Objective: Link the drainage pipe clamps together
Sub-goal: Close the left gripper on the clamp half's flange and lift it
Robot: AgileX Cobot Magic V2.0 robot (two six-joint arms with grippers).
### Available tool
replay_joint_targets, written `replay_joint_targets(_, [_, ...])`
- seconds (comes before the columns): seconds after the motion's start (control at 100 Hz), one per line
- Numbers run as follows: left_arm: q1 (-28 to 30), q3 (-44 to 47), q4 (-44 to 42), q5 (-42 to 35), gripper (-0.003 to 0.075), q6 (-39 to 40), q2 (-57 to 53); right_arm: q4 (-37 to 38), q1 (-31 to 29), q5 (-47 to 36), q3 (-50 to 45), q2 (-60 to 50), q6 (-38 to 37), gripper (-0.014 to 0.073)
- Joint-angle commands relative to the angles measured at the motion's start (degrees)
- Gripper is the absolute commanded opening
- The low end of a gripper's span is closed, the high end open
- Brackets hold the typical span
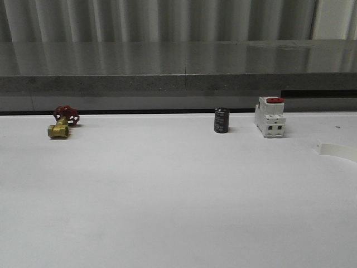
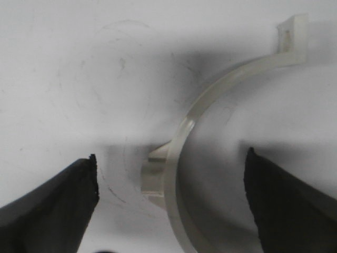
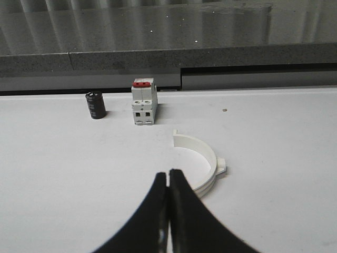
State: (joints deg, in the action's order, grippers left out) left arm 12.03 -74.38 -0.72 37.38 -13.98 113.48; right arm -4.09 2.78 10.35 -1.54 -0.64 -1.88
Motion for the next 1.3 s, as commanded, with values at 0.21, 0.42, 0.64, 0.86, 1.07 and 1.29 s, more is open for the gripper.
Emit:
replay_joint_targets(0.21, [1.2, -1.6, 0.7, -1.7, 0.0554, -0.2, -1.3, 0.0, 0.2, -4.8, 0.9, -1.1, 0.2, -0.0069])
replay_joint_targets(0.42, [1.5, -1.6, 0.7, -1.7, 0.0554, -0.2, -1.3, 0.0, 0.2, -4.8, 0.9, -1.1, 0.2, -0.0069])
replay_joint_targets(0.64, [1.5, -1.6, 0.7, -1.7, 0.0524, -0.2, -1.3, 0.0, 0.2, -4.8, 0.9, -1.1, 0.2, -0.0069])
replay_joint_targets(0.86, [1.5, -1.6, 1.2, -1.0, 0.0169, -0.2, -1.5, 0.0, 0.2, -4.8, 0.9, -1.1, 0.2, -0.0069])
replay_joint_targets(1.07, [1.5, -1.7, 3.5, 0.7, -0.002, -0.2, -2.2, 0.0, 0.2, -4.8, 0.9, -1.1, 0.2, -0.0069])
replay_joint_targets(1.29, [0.9, -1.7, 8.0, 5.1, -0.002, -0.2, -4.8, 0.0, 0.2, -4.8, 0.9, -1.1, 0.2, -0.0069])
